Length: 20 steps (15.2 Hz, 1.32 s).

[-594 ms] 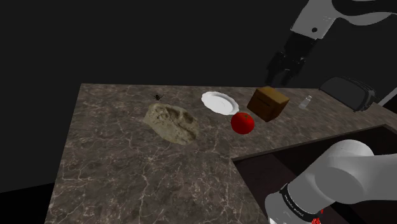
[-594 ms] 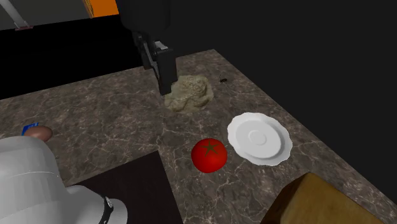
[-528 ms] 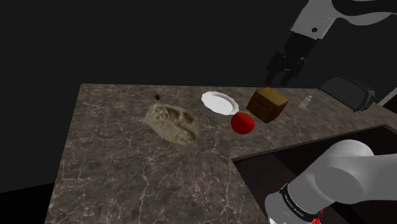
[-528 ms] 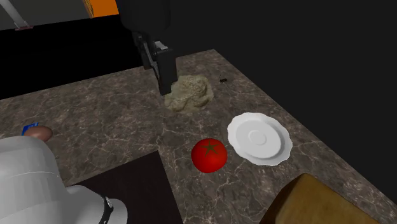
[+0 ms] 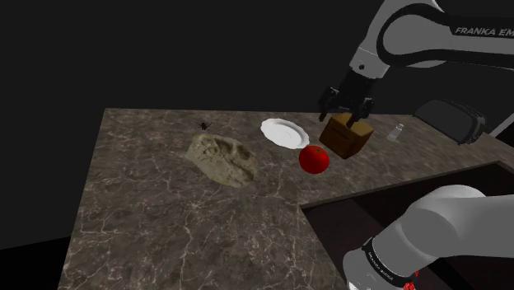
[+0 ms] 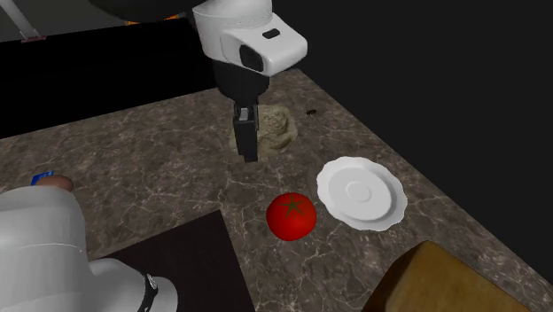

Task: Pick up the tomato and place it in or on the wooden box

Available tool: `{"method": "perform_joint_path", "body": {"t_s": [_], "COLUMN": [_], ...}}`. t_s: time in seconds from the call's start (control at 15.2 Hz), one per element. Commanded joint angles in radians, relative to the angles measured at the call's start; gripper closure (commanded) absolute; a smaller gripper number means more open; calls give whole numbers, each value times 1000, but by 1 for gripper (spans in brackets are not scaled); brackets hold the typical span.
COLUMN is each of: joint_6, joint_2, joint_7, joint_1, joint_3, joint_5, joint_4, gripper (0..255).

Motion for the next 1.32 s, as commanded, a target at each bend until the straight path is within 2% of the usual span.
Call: {"method": "perform_joint_path", "body": {"t_s": [0.0, 0.59, 1.06, 1.25], "joint_6": [85, 383, 498, 508], "joint_2": [37, 218, 283, 289], "joint_7": [128, 678, 692, 694], "joint_1": [-51, -283, -299, -301], "joint_3": [34, 179, 188, 189], "joint_5": [-6, -79, -98, -100], "joint_4": [-34, -132, -183, -187], "gripper": [0, 0, 0, 0]}}
